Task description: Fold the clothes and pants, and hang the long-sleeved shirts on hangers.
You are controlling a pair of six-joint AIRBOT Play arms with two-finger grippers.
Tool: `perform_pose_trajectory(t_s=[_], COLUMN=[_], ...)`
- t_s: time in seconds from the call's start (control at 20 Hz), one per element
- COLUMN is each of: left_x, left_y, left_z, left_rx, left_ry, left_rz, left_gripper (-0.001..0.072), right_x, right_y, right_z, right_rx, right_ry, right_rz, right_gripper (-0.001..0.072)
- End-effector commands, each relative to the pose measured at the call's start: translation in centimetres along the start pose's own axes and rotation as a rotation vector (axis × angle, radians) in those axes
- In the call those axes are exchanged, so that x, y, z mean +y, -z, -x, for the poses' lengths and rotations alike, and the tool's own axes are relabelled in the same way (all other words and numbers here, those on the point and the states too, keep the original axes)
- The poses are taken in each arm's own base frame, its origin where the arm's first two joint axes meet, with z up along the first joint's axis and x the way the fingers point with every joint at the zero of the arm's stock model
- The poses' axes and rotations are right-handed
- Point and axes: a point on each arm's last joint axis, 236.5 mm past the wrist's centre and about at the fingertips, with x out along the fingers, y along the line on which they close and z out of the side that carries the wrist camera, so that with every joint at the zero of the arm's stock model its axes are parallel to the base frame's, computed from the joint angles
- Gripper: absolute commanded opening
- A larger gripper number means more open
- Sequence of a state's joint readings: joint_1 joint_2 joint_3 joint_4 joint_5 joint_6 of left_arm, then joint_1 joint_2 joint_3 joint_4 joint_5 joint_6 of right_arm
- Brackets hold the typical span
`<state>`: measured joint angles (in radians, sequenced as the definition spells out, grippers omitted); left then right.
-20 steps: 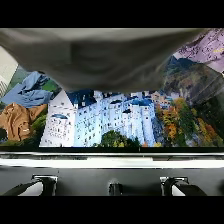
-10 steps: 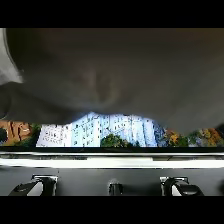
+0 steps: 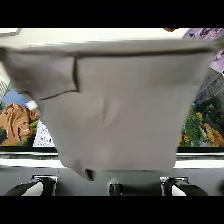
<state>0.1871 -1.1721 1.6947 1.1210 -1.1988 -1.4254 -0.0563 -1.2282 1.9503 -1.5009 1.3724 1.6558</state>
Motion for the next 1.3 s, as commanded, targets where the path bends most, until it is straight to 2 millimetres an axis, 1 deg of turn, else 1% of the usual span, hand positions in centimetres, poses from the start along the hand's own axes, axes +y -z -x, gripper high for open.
perform_pose_trajectory(t_s=[0.0,0.1,0.15,0.2,0.3,0.35,0.45,0.55,0.65,0.8,1.0,1.15,1.25], left_x=[3.4,5.6,6.7,7.5,9.1,9.7,10.5,10.9,11.2,11.0,9.7,9.1,9.0], left_y=[6.0,7.7,8.6,9.5,11.3,12.1,13.6,14.8,16.0,18.4,22.2,25.4,26.9], left_z=[-11.4,-17.0,-19.5,-21.5,-24.7,-25.9,-27.2,-27.5,-27.3,-26.3,-24.5,-23.3,-23.1], left_rx=[0.200,0.216,0.219,0.223,0.231,0.236,0.261,0.295,0.345,0.454,0.635,0.774,0.835], left_ry=[0.026,0.005,-0.007,-0.018,-0.040,-0.049,-0.057,-0.064,-0.072,-0.069,-0.023,0.004,0.005], left_rz=[0.031,0.070,0.084,0.097,0.120,0.128,0.137,0.131,0.111,0.095,0.113,0.148,0.182], left_gripper=[0.0015,0.0014,0.0015,0.0015,0.0015,0.0015,0.0015,0.0015,0.0015,0.0015,0.0015,0.0015,0.0015], right_x=[-1.6,-2.4,-2.7,-3.1,-3.8,-4.1,-4.4,-4.5,-4.6,-4.7,-4.8,-4.0,-3.2], right_y=[5.2,8.2,9.8,11.6,15.0,16.3,18.3,19.3,20.1,21.6,24.4,25.6,26.3], right_z=[-12.4,-18.6,-21.3,-23.8,-27.6,-28.9,-30.6,-31.2,-31.2,-30.7,-29.6,-29.2,-29.1], right_rx=[0.242,0.334,0.375,0.418,0.492,0.521,0.564,0.586,0.615,0.683,0.807,0.863,0.897], right_ry=[0.035,0.049,0.055,0.062,0.075,0.081,0.087,0.092,0.096,0.102,0.112,0.087,0.058], right_rz=[-0.013,-0.044,-0.054,-0.065,-0.084,-0.093,-0.097,-0.103,-0.106,-0.106,-0.110,-0.130,-0.148], right_gripper=[0.0030,0.0030,0.0030,0.0030,0.0030,0.0030,0.0030,0.0030,0.0031,0.0031,0.0032,0.0032,0.0033])
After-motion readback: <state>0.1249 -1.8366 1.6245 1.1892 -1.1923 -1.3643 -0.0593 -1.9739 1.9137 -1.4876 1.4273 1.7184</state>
